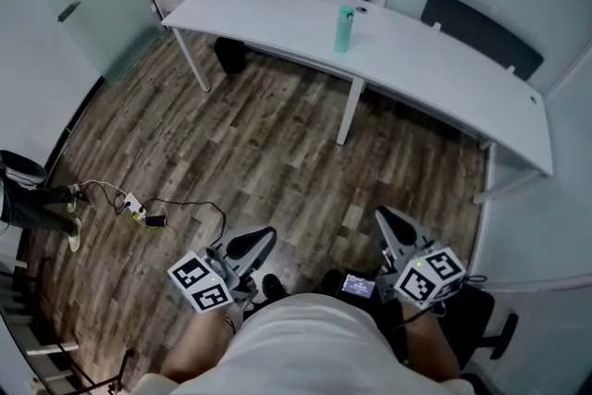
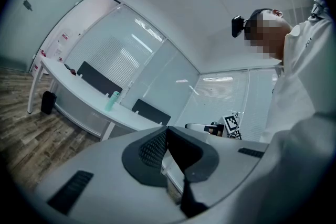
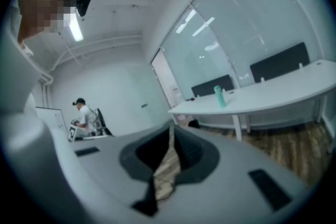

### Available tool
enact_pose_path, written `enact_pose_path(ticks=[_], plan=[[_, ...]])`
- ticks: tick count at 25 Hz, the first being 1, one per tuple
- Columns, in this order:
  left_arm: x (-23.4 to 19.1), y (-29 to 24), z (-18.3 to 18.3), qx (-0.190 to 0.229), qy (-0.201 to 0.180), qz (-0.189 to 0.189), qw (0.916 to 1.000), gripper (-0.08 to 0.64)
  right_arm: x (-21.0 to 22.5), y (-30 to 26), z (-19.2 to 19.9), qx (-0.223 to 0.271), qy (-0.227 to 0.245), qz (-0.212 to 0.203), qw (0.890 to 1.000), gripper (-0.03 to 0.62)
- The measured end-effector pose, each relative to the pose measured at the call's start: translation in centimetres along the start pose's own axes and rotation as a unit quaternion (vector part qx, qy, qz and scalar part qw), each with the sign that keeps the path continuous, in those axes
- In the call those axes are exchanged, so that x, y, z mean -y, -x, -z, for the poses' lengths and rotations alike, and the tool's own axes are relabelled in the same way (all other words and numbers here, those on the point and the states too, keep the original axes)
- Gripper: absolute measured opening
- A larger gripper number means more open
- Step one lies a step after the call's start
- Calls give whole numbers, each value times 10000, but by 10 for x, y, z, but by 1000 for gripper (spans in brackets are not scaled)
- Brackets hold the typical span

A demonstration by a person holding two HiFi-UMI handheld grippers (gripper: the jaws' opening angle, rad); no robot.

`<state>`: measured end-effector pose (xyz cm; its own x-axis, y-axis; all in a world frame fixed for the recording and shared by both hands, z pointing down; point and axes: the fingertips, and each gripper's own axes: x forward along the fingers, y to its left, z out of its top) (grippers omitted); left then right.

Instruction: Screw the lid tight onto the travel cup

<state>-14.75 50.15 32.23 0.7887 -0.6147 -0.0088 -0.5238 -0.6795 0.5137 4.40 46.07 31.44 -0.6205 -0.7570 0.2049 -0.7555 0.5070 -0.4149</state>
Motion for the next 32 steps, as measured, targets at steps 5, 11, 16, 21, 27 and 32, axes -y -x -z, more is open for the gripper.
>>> enact_pose_path(ticks=[5,11,16,21,27,32], plan=[[0,-3,3,-9,-1,-37,10000,25,7,0,5,-42,36,124,9999,44],[7,-9,13,-58,74,-51,9999,25,14,8,10,-76,-89,36,9999,98],[17,-21,24,-145,131,-34,9998,25,27,20,10,-91,-156,72,9998,98],[25,-39,36,-213,146,-86,9996,35,47,32,13,-134,-292,87,9994,98],[37,-68,44,-158,148,-115,9997,43,78,48,6,-138,-295,104,9994,98],[45,-88,48,-140,108,-182,9997,48,99,55,2,-155,-332,49,9993,98]])
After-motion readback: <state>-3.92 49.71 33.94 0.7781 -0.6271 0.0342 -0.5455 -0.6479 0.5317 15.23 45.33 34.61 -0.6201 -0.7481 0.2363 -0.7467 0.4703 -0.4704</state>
